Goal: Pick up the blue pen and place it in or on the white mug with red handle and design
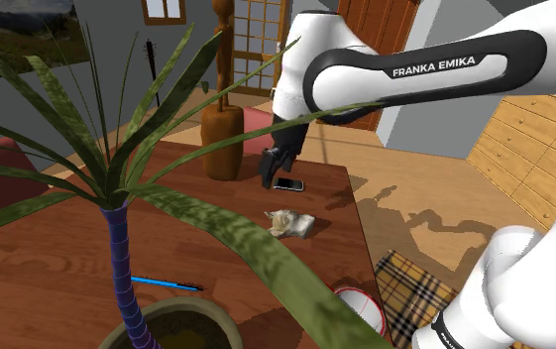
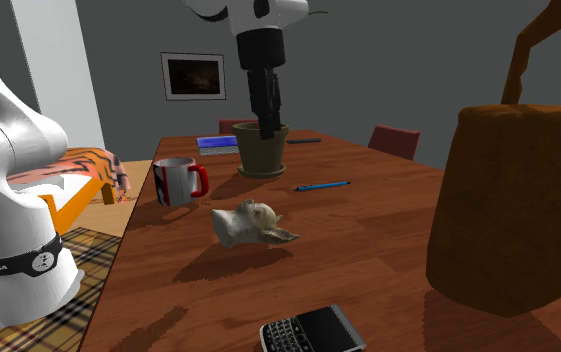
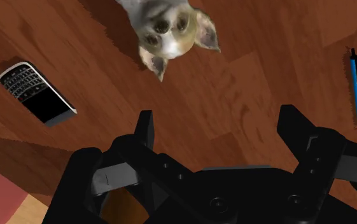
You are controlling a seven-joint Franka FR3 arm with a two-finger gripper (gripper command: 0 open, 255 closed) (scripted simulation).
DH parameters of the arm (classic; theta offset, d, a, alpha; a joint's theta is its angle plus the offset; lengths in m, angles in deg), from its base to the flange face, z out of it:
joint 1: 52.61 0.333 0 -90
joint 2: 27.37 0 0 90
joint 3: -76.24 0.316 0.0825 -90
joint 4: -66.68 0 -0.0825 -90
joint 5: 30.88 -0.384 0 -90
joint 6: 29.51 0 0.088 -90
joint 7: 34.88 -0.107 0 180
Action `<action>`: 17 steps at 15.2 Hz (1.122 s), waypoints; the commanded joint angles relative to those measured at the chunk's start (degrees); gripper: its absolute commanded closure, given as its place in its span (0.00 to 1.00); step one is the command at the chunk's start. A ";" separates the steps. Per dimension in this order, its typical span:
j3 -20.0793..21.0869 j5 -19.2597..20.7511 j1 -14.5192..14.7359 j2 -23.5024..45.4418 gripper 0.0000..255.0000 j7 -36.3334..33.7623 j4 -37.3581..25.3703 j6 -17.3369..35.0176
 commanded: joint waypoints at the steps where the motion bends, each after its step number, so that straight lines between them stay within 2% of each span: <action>1: 1.04 0.38 0.69 3.58 0.00 0.12 -2.03 1.42; 10: 5.79 4.21 4.78 19.50 0.00 -1.31 -13.50 4.83; 17: 8.17 8.76 9.42 32.32 0.00 -2.44 -24.91 4.98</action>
